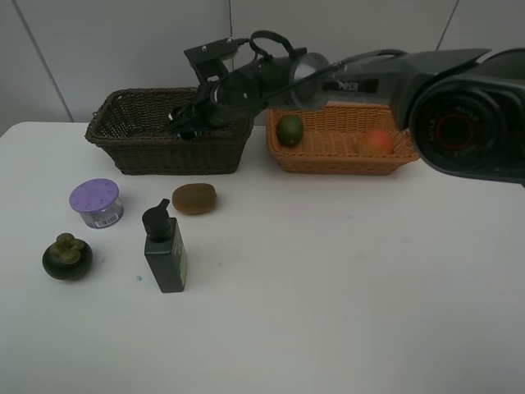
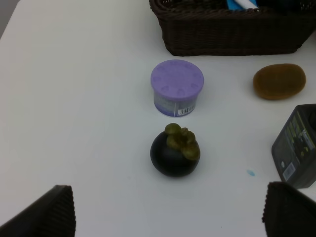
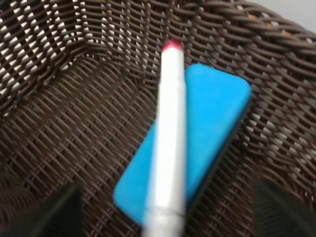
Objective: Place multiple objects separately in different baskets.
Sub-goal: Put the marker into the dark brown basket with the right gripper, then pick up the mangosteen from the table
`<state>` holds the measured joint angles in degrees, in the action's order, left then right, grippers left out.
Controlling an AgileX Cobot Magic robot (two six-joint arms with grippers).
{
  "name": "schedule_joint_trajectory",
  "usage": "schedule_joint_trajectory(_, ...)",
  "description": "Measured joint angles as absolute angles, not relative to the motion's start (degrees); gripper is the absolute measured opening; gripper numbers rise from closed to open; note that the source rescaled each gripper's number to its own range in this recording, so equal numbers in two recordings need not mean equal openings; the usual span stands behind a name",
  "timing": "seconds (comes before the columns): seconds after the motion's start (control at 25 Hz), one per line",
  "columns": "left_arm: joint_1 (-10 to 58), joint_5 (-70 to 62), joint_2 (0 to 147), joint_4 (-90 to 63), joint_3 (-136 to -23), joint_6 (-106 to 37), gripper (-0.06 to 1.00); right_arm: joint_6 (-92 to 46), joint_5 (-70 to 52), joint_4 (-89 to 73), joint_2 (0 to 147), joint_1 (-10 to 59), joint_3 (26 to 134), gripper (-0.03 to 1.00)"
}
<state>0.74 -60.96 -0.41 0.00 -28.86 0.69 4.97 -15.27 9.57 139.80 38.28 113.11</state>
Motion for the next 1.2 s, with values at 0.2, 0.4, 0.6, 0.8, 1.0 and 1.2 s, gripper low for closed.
schedule_joint_trajectory(0.2, 0.7, -61.0, -0.4, 0.0, -28.9, 0.7, 1.00, 5.0, -15.1, 10.0, 139.8, 38.3, 113.1, 0.99)
schedule_joint_trajectory(0.4, 0.7, -61.0, -0.4, 0.3, -28.9, 0.7, 1.00, 5.0, -15.1, 10.0, 139.8, 38.3, 113.1, 1.00)
schedule_joint_trajectory(0.6, 0.7, -61.0, -0.4, 0.3, -28.9, 0.7, 1.00, 5.0, -16.1, 10.0, 139.8, 38.3, 113.1, 1.00)
schedule_joint_trajectory(0.8, 0.7, -61.0, -0.4, 0.3, -28.9, 0.7, 1.00, 5.0, -19.7, 11.1, 137.5, 38.3, 113.1, 1.00)
schedule_joint_trajectory(1.0, 0.7, -61.0, -0.4, 0.3, -28.9, 0.7, 1.00, 4.8, -28.6, 13.0, 131.3, 38.3, 113.1, 1.00)
schedule_joint_trajectory(1.2, 0.7, -61.0, -0.4, 0.3, -28.9, 0.7, 1.00, 3.9, -37.1, 13.5, 124.4, 38.3, 113.1, 1.00)
